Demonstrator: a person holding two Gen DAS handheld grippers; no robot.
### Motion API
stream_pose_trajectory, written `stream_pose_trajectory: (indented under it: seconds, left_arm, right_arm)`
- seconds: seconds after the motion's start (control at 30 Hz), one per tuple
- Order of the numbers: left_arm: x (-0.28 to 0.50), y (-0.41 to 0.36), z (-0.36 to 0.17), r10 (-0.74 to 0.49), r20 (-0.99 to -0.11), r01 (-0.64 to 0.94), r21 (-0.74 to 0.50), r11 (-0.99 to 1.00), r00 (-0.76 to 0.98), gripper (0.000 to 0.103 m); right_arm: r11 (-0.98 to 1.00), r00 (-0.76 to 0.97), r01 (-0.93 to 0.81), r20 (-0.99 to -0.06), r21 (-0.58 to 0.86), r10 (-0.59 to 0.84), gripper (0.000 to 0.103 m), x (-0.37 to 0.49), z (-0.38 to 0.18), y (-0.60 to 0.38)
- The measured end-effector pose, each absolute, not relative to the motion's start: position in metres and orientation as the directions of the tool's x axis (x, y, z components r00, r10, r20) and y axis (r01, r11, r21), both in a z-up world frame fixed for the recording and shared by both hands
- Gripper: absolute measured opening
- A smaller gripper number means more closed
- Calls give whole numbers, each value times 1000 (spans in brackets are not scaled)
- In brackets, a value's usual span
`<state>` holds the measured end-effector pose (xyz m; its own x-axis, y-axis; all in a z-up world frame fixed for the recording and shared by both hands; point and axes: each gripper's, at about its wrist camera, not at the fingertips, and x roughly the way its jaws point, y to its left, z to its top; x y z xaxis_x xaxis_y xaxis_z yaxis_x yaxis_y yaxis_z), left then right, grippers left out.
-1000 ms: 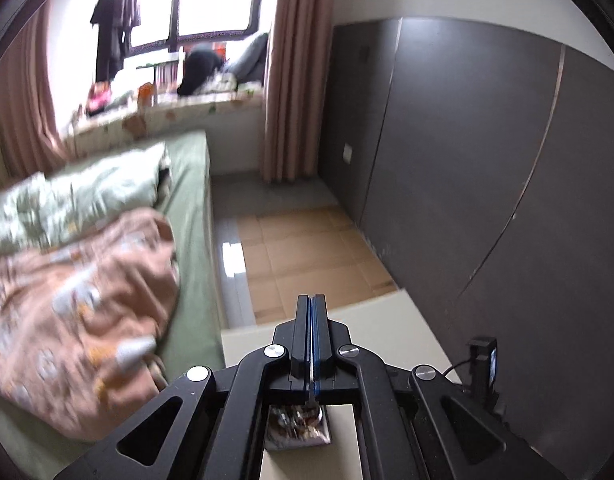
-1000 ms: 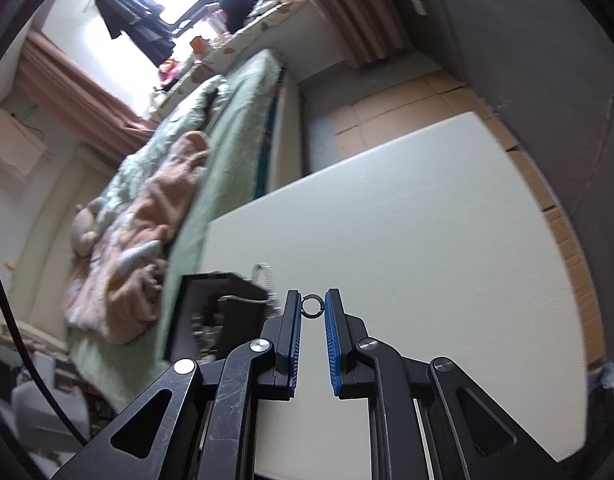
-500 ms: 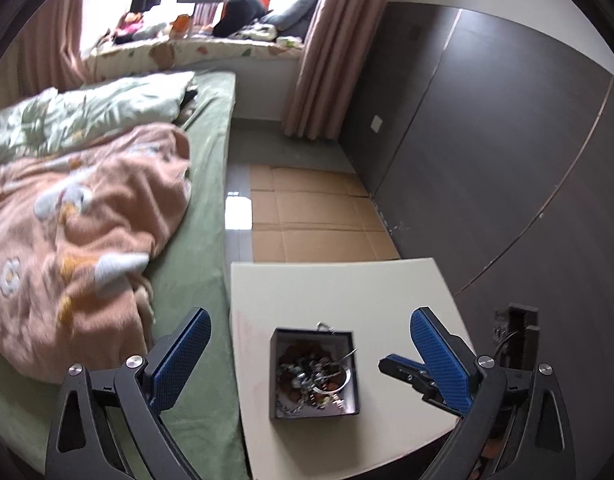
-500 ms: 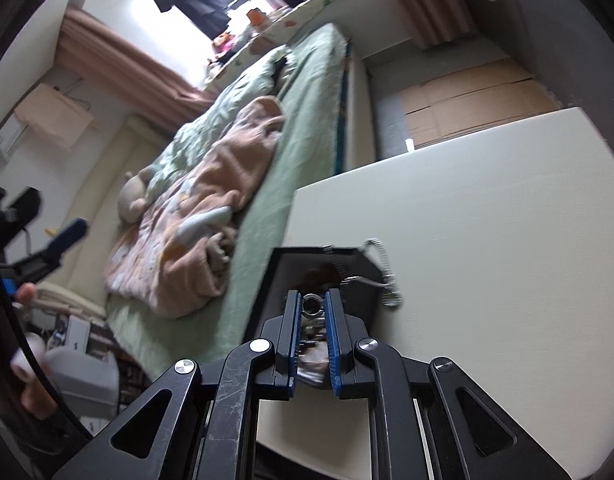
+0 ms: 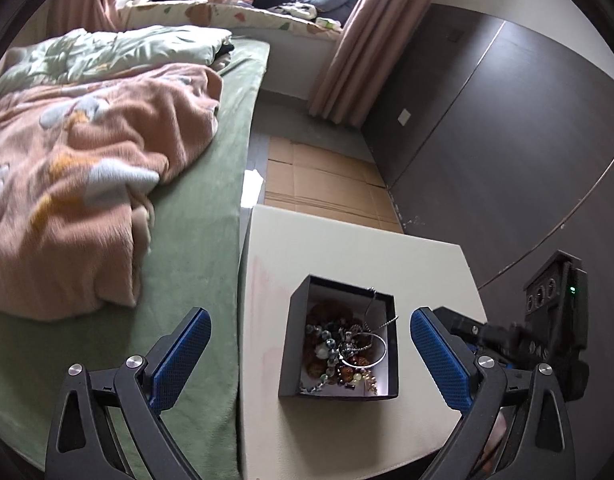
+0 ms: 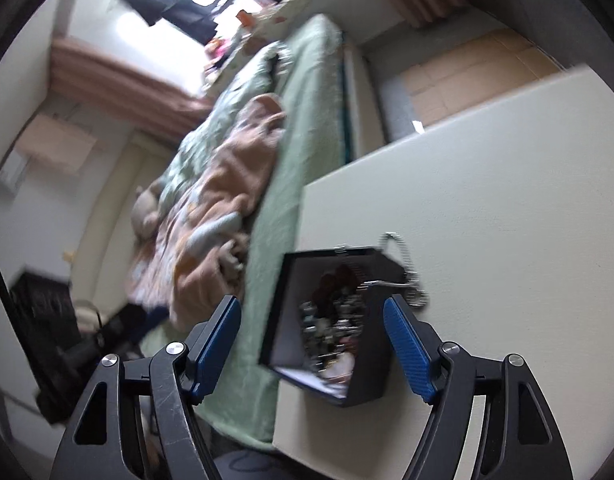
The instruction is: Organize jewelry
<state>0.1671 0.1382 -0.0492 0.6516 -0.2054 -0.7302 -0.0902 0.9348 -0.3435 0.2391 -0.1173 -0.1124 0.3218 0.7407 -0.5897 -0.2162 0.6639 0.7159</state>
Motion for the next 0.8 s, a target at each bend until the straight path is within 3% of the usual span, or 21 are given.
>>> stream_pose_trajectory:
  seconds: [0.17,0.33,0.77,0.8]
  left_arm:
    - [162,130,-61,-176,-710,-108,-336,936,682,100]
    - [157,137,-71,-159,-685,-141,-360,922,711,100]
    - [156,161,-95,-177,-684,-222,-453,863,707,100]
    - [156,162,-96,-181,-686,-226,-459,859,705,100]
  right_arm:
    - [584,280,-31,-554,811,784,74,251,-154,-136]
    - [436,242,42,-433,899,868,74,258,-179,-127]
    - [417,283,84,-423,905,861,74,283,-202,-109]
    - [413,293,84,-419,907,859,70,284,-202,-110]
